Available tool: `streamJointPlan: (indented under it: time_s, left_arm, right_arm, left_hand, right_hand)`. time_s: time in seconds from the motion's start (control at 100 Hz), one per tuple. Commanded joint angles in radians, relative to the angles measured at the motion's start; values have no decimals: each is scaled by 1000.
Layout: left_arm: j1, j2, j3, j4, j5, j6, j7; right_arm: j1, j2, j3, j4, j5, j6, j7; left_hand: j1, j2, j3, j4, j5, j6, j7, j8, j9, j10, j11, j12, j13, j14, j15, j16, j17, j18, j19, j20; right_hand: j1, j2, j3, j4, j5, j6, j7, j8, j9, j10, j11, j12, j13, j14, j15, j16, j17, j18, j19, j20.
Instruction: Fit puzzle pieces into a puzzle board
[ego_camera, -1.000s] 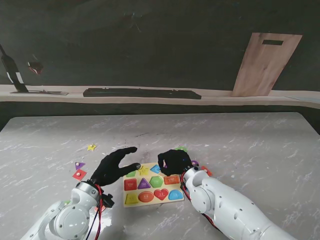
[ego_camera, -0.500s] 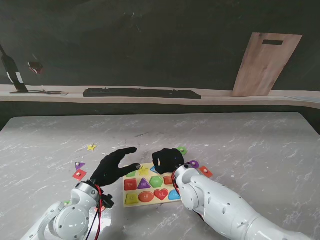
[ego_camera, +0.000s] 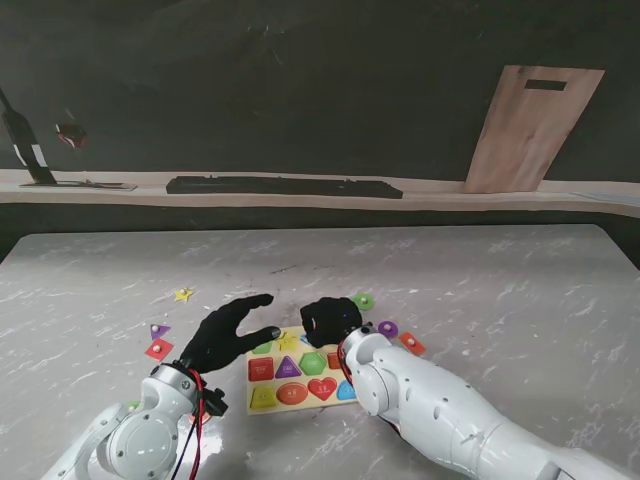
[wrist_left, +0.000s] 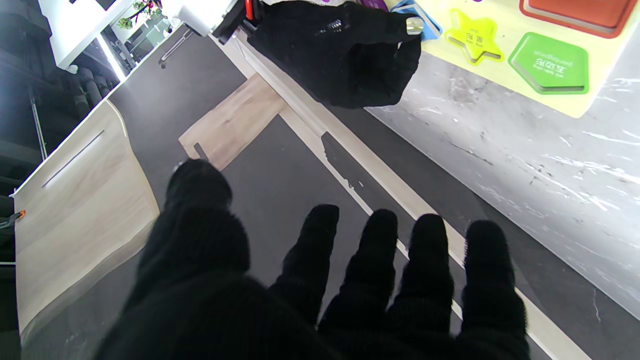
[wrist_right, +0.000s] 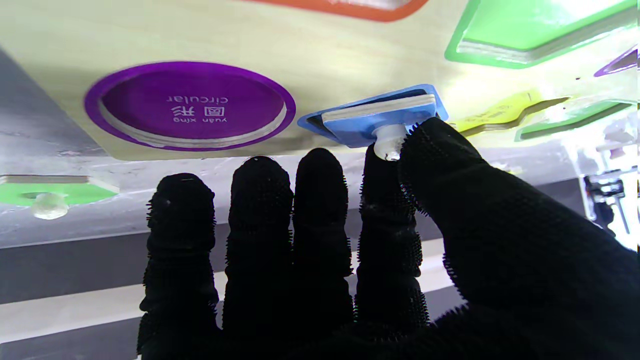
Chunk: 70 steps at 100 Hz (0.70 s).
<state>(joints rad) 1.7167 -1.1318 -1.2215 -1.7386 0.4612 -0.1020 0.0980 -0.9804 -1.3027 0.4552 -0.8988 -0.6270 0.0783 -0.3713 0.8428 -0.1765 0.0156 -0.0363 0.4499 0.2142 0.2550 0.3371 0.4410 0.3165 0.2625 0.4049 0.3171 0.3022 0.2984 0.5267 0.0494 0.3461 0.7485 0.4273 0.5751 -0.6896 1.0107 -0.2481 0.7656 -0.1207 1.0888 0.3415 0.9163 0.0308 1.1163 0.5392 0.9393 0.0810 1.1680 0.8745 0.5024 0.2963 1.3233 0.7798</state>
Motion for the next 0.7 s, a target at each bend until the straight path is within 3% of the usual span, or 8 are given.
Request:
streamJointPlan:
  time_s: [0.0,0.19,0.69]
  left_arm:
    - [4,-3,0,-4,-4,-1,-1]
    - [1,-2,2,0,-12,-2,-7]
    - [1,-4,2,2,-19,-2,-4]
  right_arm:
    - [0,-10,-8,16,2,5,9]
    - [4,-11,-17,31,0,4,6]
    - [-1,17,-12,14,-43,-25,4]
  left_hand:
    - [-3,21,-23,18,27,-27,-22,-2,-5,-24,-21,-9,-9,-51,-21,-7,-13,6,-13,16]
    - [-4,25,-22,18,28,-26,-22,-3,-5,-23,-21,-10,-9,-51,-21,-8,-14,6,-14,16]
    - [-9,37,-25,16,35,-26,-24,-4,-2,-22,-24,-11,-9,-49,-24,-8,-15,7,-19,16]
  right_hand:
    - [38,-2,49,-4,35,-20,35,-7,16,27,38,-6,4,13,34,7,-12,33,42,17]
    - [46,14,49,-2,13,-41,32,2,-9,18,33,-8,-16,7,27,3,-25,20,35,12]
    - [102,36,75,17,-41,-101,12,14,-68,-13,-20,-39,-87,0,-43,-24,-72,-15,1,-6]
